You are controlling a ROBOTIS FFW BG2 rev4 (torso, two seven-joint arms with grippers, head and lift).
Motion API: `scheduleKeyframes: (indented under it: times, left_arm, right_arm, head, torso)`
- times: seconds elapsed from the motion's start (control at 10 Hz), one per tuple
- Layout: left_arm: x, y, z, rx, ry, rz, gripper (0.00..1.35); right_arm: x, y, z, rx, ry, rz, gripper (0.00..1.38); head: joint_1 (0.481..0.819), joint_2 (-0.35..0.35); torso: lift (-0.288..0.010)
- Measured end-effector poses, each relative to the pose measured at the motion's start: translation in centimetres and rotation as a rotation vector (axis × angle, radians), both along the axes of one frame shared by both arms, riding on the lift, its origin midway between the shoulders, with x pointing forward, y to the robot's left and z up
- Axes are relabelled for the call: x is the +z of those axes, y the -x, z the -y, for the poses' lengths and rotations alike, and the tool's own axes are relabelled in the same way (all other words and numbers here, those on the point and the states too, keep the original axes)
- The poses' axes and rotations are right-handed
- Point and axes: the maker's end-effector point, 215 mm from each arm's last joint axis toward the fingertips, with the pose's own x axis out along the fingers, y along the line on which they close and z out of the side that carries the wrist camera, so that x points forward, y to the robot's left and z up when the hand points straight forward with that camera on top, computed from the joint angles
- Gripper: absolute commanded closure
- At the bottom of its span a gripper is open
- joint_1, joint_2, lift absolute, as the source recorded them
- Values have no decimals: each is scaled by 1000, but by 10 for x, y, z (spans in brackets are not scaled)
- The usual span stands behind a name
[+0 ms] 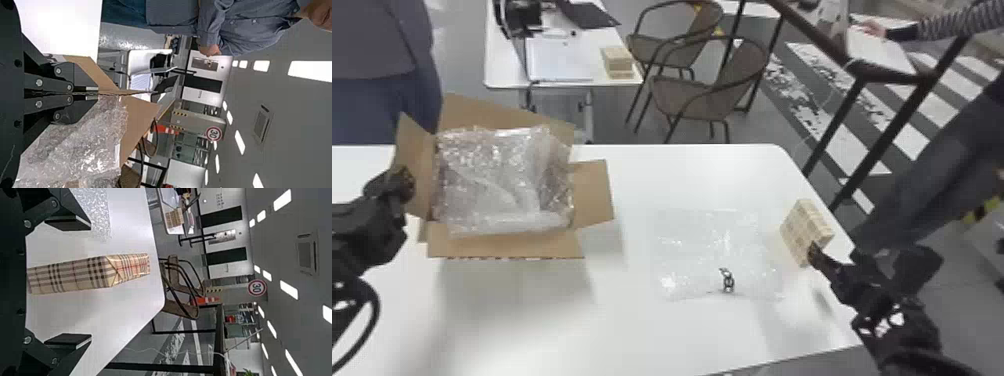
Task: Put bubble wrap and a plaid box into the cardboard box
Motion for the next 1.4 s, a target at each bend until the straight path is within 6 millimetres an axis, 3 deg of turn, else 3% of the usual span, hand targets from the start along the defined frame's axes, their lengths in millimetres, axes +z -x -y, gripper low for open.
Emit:
scheduleKeyframes:
  times: [0.8, 0.9, 1.1, 1.3, 1.4]
  left_arm:
    - [-1, 1, 0, 1, 2, 5, 1220]
    - [-1, 1, -1, 3, 2, 5, 1220]
    - [-2, 2, -1, 3, 3, 3, 1220]
    - [-2, 2, -1, 3, 4, 4, 1220]
    - [-3, 2, -1, 3, 4, 4, 1220]
  right_arm:
    - [-11, -35, -6, 77, 42, -74, 302]
    - [-14, -40, -13, 93, 41, -78, 418]
    - [-16, -50, -27, 127, 34, -76, 891]
    - [-15, -51, -33, 134, 29, -73, 941]
    - [-17, -46, -32, 122, 27, -73, 1032]
  head:
    - [695, -211]
    - [695, -202]
    - [695, -183]
    - [695, -177]
    - [695, -178]
  torso:
    - [-105]
    - [-105]
    - [-105]
    - [-105]
    - [-105]
